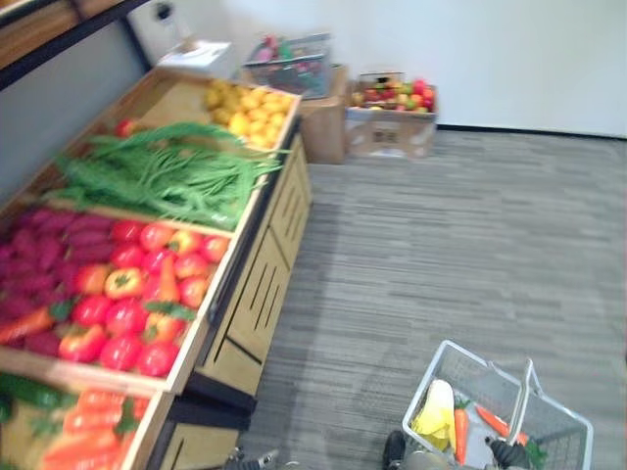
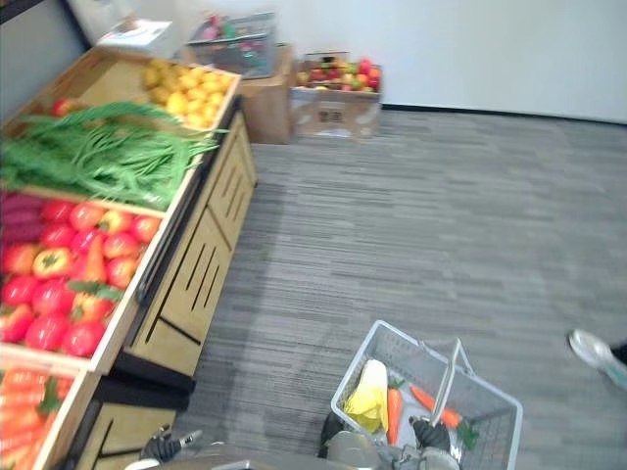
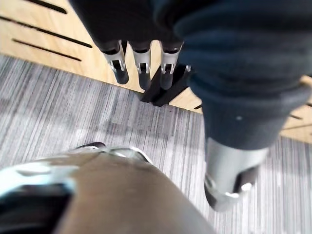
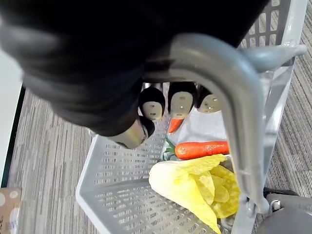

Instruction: Pick vegetable in the basket

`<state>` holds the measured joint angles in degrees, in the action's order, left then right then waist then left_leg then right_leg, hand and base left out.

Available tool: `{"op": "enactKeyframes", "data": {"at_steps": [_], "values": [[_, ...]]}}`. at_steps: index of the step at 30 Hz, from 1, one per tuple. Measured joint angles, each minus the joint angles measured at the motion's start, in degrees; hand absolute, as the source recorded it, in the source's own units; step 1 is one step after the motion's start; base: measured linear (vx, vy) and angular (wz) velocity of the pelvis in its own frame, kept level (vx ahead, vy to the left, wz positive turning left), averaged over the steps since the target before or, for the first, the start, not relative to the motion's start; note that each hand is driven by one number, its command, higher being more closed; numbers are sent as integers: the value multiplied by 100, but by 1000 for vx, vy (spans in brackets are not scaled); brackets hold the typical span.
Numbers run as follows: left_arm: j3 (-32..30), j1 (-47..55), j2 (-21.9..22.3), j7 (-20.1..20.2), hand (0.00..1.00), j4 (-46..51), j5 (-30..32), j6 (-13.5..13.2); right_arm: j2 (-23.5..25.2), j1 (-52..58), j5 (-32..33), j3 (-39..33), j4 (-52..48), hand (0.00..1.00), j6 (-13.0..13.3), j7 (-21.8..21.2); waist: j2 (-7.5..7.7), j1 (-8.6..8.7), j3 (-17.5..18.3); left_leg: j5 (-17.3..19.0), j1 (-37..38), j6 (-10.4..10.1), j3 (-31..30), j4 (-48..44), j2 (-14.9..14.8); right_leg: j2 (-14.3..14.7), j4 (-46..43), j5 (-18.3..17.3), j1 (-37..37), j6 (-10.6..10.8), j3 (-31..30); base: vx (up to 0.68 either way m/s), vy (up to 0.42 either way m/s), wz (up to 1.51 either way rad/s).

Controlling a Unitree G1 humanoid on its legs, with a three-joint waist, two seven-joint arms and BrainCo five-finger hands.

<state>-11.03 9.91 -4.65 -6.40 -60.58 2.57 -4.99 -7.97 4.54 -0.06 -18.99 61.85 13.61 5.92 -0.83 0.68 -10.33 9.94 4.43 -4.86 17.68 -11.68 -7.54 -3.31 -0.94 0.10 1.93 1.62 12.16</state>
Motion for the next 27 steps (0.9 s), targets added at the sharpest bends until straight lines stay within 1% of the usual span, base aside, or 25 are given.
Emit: {"op": "enactKeyframes", "data": {"at_steps": [1,2,3,4,5,6,7,8,10,12,15,18,19,22,23,24,25,26,27], "values": [[48,10,15,-14,0,-3,-4,-1,-49,18,-3,48,10,100,27,-10,-72,6,20,-3,-108,4,-521,165,114,64,15,54,91,67,-270,-72,131,-135],[57,29,15,-28,0,-7,-2,-4,-91,33,3,146,36,100,43,-9,-111,-27,80,147,-119,33,-976,228,158,161,123,186,172,131,-609,-35,124,-131],[58,42,16,-30,0,-10,0,-9,-100,57,6,157,42,100,49,-12,-147,-35,139,239,-103,56,-1107,273,175,195,215,275,205,157,-688,27,153,-94],[57,33,15,-30,0,-16,4,-12,-100,81,10,151,44,100,56,-8,-242,-18,210,348,-105,118,-1140,327,187,222,336,383,195,180,-763,45,185,-60],[48,0,3,-53,0,-30,7,-50,-45,109,11,152,75,100,59,-12,-154,-36,231,371,-120,147,-906,351,241,196,553,569,168,186,-921,36,187,-61],[49,2,-2,-74,0,-41,10,-87,15,150,14,151,77,100,66,-8,-108,-74,254,379,-106,152,-783,353,283,161,637,633,172,209,-981,21,166,-67],[49,0,-6,-88,0,-45,12,-89,50,177,23,149,82,100,66,4,-70,-59,274,379,-41,154,-695,365,348,110,666,683,171,258,-993,53,121,-41],[58,-21,-3,-113,0,-37,39,-107,67,257,30,147,84,100,68,19,-92,-47,293,378,23,155,-682,414,398,84,667,740,135,256,-1004,61,101,-17],[73,-60,28,-123,0,-46,39,-112,122,383,99,126,83,100,76,127,-148,-35,360,379,98,154,-686,501,413,51,694,742,93,259,-1011,75,70,0],[97,-113,58,-120,0,-47,39,-112,146,394,133,130,79,100,87,150,-175,-28,395,386,183,143,-683,571,405,61,696,743,75,261,-1015,83,37,-5],[108,-136,66,-121,0,-56,81,-132,210,394,132,160,-28,100,177,131,-145,-72,393,403,249,117,-569,575,386,100,698,744,73,261,-1120,36,5,-17],[96,-130,58,-121,0,-104,109,-234,273,396,129,219,-30,100,233,102,-89,-76,393,424,352,94,-435,579,392,121,698,755,33,276,-1246,-17,-2,-25],[76,-130,57,-127,0,-115,107,-242,298,411,119,236,-26,100,280,104,-43,-70,374,455,388,109,-408,573,393,133,698,758,2,282,-1276,-55,0,-18],[43,-135,48,-127,0,-161,102,-241,356,436,112,257,-20,100,307,117,5,-72,400,531,413,176,-300,538,387,154,699,780,-1,311,-1356,-59,-2,-20],[44,-126,51,-118,0,-179,109,-241,354,425,110,250,-21,100,317,110,21,-83,405,557,417,222,-175,510,355,140,678,658,73,240,-1300,-66,-6,-33],[41,-124,57,-116,0,-198,110,-242,358,404,111,212,-22,100,318,114,-8,-90,415,566,386,241,-74,499,321,115,560,579,120,142,-1041,-62,-17,-57],[44,-97,73,-120,0,-204,174,-243,347,291,111,107,-21,100,326,114,-97,-116,418,578,381,260,158,475,194,24,-77,360,395,-166,-387,-26,-20,-65],[41,-36,47,-122,0,-203,253,-243,316,209,108,99,-22,100,339,108,-79,-112,406,578,408,259,288,445,122,-76,-726,101,605,-219,-14,102,-62,-76],[63,29,-10,-133,0,-204,275,-234,314,177,102,118,-16,100,341,93,-26,-101,375,578,536,252,397,414,74,-206,-1294,-159,692,-173,345,162,-67,-51]]}}
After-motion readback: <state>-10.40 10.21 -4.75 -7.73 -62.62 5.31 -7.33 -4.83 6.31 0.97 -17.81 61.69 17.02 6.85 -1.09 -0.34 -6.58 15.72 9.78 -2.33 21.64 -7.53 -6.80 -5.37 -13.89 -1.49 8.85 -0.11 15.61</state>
